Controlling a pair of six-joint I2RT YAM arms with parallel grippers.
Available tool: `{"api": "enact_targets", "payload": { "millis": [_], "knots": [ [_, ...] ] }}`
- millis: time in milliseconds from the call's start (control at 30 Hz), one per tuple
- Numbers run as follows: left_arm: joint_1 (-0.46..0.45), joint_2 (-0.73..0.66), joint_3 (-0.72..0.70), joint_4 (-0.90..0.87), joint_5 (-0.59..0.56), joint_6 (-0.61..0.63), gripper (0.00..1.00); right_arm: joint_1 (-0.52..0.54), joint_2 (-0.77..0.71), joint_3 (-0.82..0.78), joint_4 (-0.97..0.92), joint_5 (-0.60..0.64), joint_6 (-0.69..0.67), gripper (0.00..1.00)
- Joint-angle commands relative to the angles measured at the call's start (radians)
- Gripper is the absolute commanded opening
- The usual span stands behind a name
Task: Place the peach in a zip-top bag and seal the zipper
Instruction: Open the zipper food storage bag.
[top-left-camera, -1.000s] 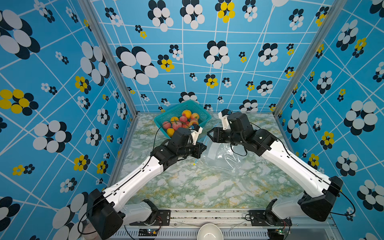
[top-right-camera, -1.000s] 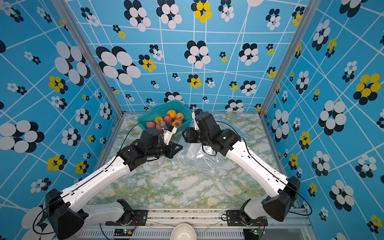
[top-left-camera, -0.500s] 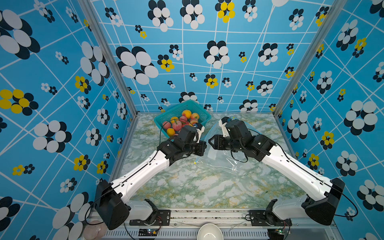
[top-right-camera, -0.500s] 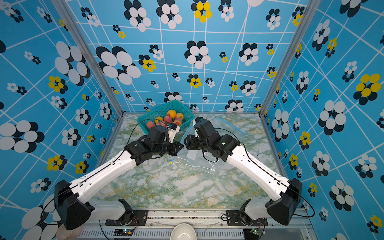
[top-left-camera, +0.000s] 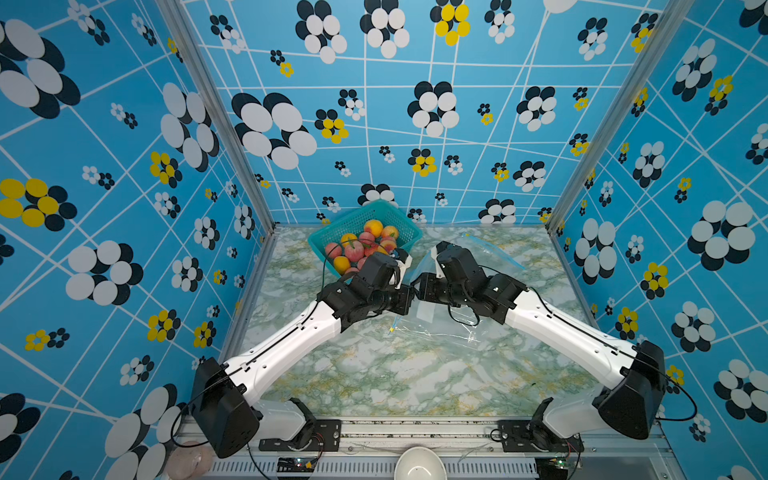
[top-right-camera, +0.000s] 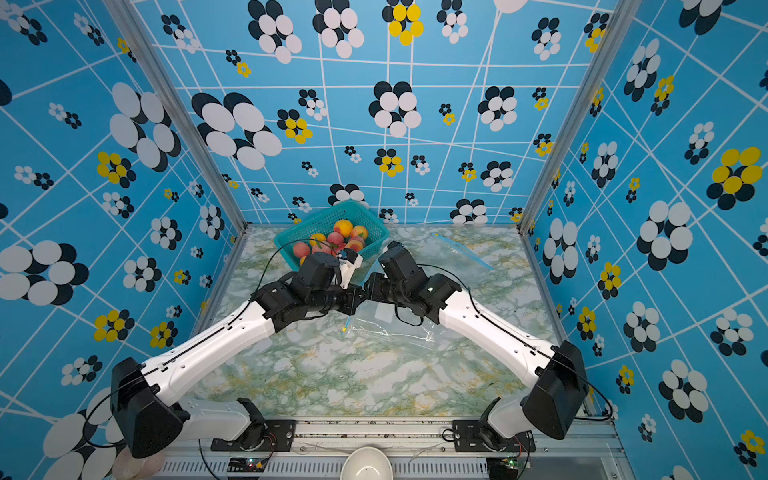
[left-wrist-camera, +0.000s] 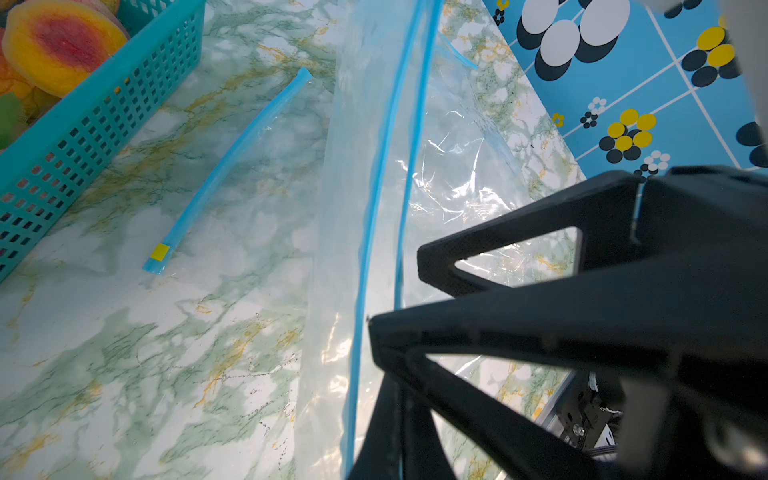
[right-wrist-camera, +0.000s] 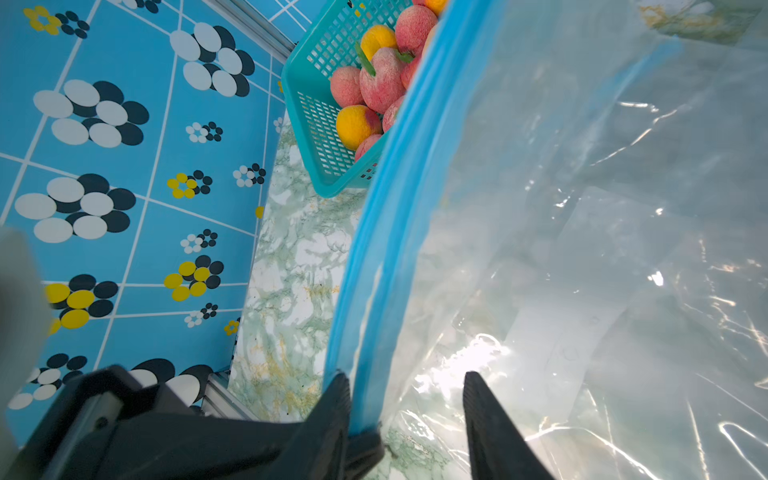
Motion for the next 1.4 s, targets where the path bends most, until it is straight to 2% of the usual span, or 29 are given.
{"api": "enact_targets", "payload": {
  "millis": [0,333,500,567,700,800,933,1100,1200,1267,1367],
  "knots": [
    [-0.016,-0.005,0.025,-0.003,-0.010,0.031,0.00,0.001,0.014,-0.020,0.032,0.044,0.045,0.42],
    [-0.043,-0.019,0.015,-0.010,-0.036,0.073,0.00,0.000,0.042,-0.030,0.020,0.051,0.070,0.21],
    [-0.042,-0.032,-0.009,-0.001,-0.057,0.061,0.00,-0.002,0.036,-0.034,0.021,0.051,0.062,0.04],
    [-0.031,-0.036,-0.021,0.003,-0.061,0.049,0.00,-0.006,0.029,-0.044,0.021,0.051,0.056,0.00],
    [-0.002,-0.046,-0.048,0.022,-0.032,0.019,0.00,-0.023,0.009,-0.076,0.024,0.050,0.044,0.00],
    [0.022,-0.061,-0.075,0.051,0.015,-0.004,0.06,-0.033,-0.007,-0.094,0.022,0.045,0.020,0.00],
    [0.058,-0.082,-0.105,0.092,0.080,-0.035,0.08,-0.045,-0.020,-0.113,0.017,0.044,-0.003,0.00],
    [0.120,-0.123,-0.158,0.150,0.163,-0.082,0.18,-0.053,-0.031,-0.128,0.011,0.043,-0.016,0.00],
    [0.158,-0.151,-0.189,0.182,0.216,-0.105,0.19,-0.056,-0.037,-0.139,0.016,0.042,-0.018,0.00],
    [0.167,-0.158,-0.196,0.170,0.203,-0.103,0.22,-0.060,-0.038,-0.138,0.018,0.039,-0.021,0.00],
    [0.175,-0.133,-0.185,0.109,0.134,-0.085,0.38,-0.059,-0.043,-0.136,0.036,-0.010,-0.042,0.00]
  ]
}}
